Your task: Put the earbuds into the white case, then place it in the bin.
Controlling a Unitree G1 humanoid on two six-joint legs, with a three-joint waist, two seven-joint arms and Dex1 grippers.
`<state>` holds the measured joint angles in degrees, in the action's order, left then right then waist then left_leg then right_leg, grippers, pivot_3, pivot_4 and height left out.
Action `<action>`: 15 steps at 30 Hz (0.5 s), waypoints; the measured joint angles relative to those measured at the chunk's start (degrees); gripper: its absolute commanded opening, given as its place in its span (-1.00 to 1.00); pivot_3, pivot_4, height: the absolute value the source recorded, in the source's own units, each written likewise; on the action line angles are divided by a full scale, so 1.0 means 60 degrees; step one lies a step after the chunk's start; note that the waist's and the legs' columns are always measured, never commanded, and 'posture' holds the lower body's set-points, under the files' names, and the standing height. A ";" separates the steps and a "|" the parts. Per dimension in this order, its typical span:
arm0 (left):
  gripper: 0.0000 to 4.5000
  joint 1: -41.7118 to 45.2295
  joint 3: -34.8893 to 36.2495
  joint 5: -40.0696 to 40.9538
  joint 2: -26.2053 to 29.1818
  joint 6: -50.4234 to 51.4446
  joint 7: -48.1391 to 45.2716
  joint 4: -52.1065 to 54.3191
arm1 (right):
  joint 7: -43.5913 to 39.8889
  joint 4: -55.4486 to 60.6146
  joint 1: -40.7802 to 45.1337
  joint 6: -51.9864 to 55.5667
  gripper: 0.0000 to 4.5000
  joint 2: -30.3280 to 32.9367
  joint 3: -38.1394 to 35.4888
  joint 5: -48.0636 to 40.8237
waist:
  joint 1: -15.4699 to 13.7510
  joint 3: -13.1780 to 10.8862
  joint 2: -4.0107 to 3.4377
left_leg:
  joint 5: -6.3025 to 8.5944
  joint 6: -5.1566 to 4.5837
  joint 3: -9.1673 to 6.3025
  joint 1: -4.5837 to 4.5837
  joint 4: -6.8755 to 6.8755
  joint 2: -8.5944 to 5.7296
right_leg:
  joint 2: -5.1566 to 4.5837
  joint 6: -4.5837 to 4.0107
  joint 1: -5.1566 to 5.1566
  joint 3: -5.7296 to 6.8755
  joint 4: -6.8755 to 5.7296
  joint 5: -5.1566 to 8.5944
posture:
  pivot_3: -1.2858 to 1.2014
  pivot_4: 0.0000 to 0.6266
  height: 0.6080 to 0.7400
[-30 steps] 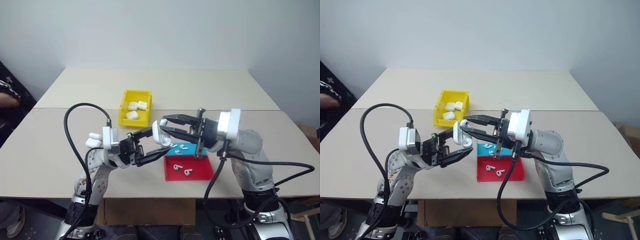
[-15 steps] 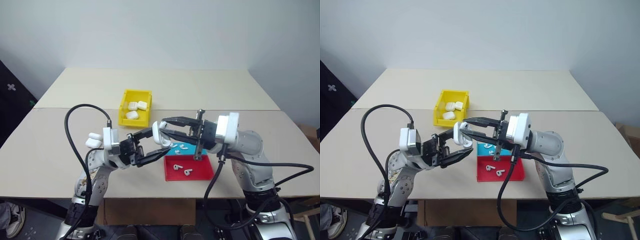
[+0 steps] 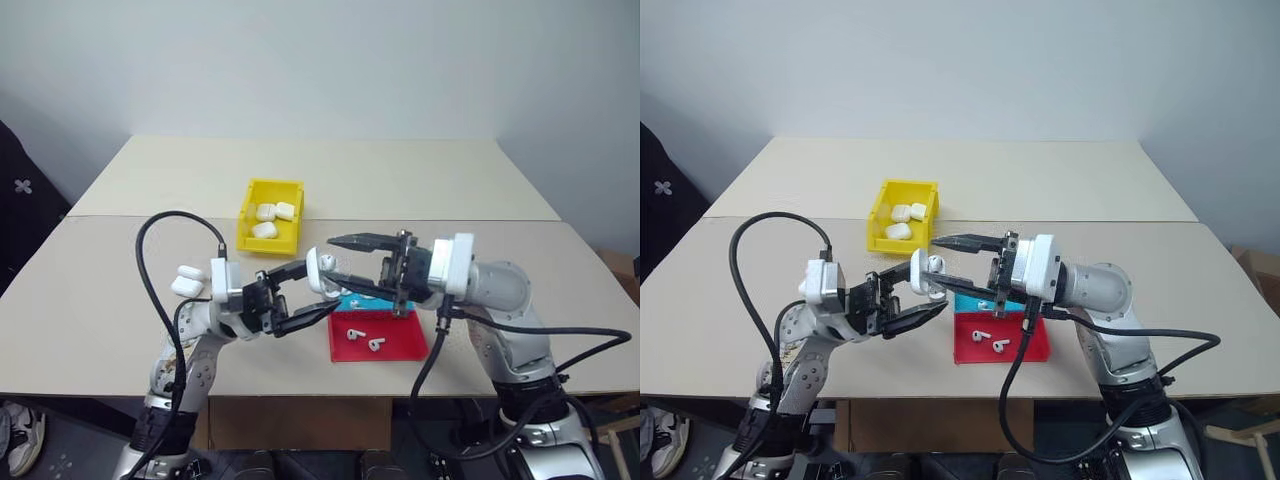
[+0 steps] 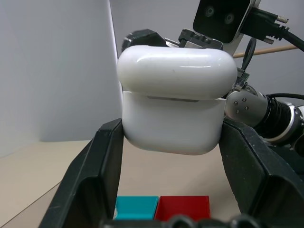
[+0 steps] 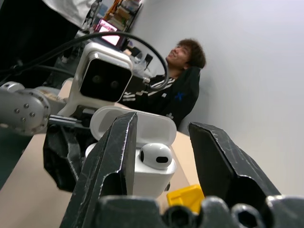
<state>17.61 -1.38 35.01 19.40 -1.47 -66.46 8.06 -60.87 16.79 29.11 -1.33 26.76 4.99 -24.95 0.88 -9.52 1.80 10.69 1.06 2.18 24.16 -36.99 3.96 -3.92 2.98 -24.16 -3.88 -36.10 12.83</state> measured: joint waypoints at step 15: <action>0.23 -0.2837 0.0951 -0.0404 0.1642 -0.1500 -0.1416 -0.0167 | -0.1557 -0.2770 0.4584 0.5547 -0.01 0.3529 0.2751 0.1687 | 0.0083 -0.0003 -0.0005 | 0.0001 0.0000 0.0025 0.0008 0.0018 0.0013 | -0.0009 -0.0104 -0.0040 -0.0004 -0.0001 0.0051 | 0.03 -0.52 1.00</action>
<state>0.59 4.32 32.59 29.25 -10.47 -74.95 7.06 -70.21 0.17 56.61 31.96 47.93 21.49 -14.83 1.37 -9.54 1.77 10.70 1.06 2.33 24.21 -36.89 4.04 -3.98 2.35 -24.40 -3.91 -36.11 13.13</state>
